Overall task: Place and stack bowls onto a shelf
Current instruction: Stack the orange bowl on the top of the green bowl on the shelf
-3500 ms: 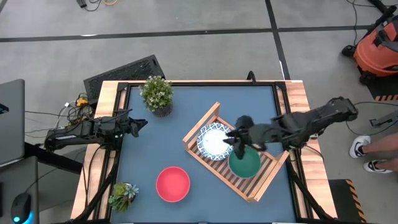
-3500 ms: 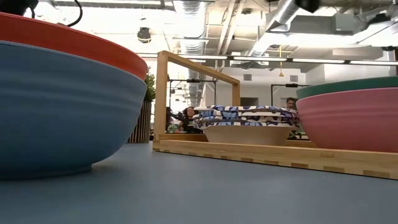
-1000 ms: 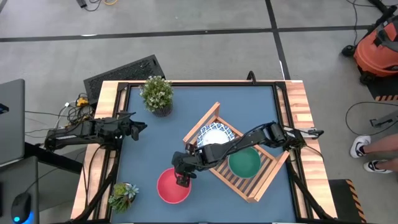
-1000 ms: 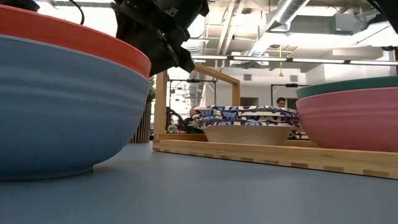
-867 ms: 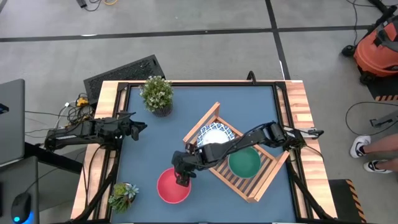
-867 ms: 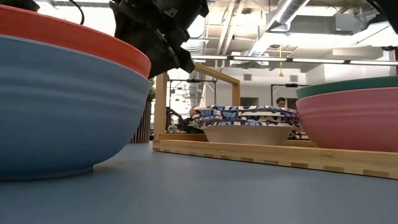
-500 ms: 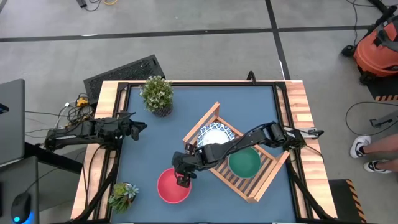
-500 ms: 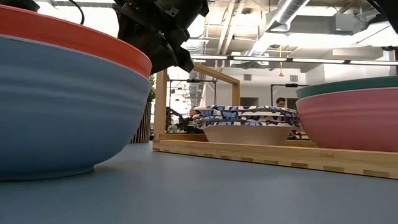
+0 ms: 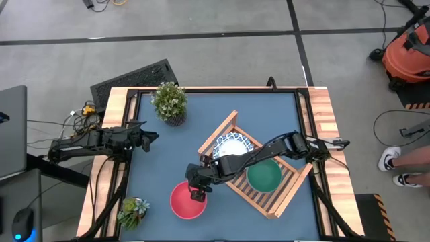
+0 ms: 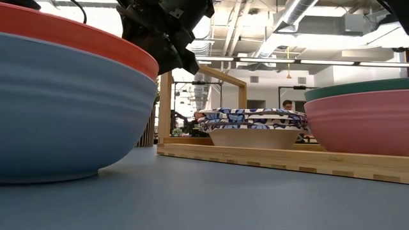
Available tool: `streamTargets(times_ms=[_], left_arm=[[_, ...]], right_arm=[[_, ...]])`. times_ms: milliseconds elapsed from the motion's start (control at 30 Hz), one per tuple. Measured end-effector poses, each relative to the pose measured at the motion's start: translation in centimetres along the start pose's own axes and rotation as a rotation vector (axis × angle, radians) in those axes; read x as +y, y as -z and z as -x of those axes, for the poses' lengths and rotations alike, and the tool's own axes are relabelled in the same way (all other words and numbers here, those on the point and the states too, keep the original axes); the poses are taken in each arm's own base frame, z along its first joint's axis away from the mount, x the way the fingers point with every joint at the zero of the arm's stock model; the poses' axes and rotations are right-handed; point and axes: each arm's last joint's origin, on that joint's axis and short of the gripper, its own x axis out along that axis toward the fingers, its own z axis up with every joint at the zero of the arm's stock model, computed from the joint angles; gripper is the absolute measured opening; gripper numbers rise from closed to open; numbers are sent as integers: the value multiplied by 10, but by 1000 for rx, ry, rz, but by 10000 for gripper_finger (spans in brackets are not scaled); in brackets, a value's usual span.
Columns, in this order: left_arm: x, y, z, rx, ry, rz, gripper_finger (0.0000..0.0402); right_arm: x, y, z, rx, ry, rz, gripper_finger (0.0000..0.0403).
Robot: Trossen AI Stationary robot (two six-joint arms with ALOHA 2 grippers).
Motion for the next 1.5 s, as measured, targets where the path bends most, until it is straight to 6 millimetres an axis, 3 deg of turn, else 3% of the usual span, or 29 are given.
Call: streamTargets(times_ms=[767,900,1167,1300,1500], left_arm=[[0,0,0,0,0,0,112],[0,0,0,0,0,4,112],[0,0,0,1,0,4,112],[0,0,0,0,-1,3,112],[0,0,0,-2,-3,3,112]], right_arm=[[-2,-1,0,14,-25,20,113],[-3,6,-14,44,-18,17,112],[-3,15,-23,107,-36,2,66],[-2,7,-15,86,-50,25,54],[-2,-5,-9,46,-59,13,72]])
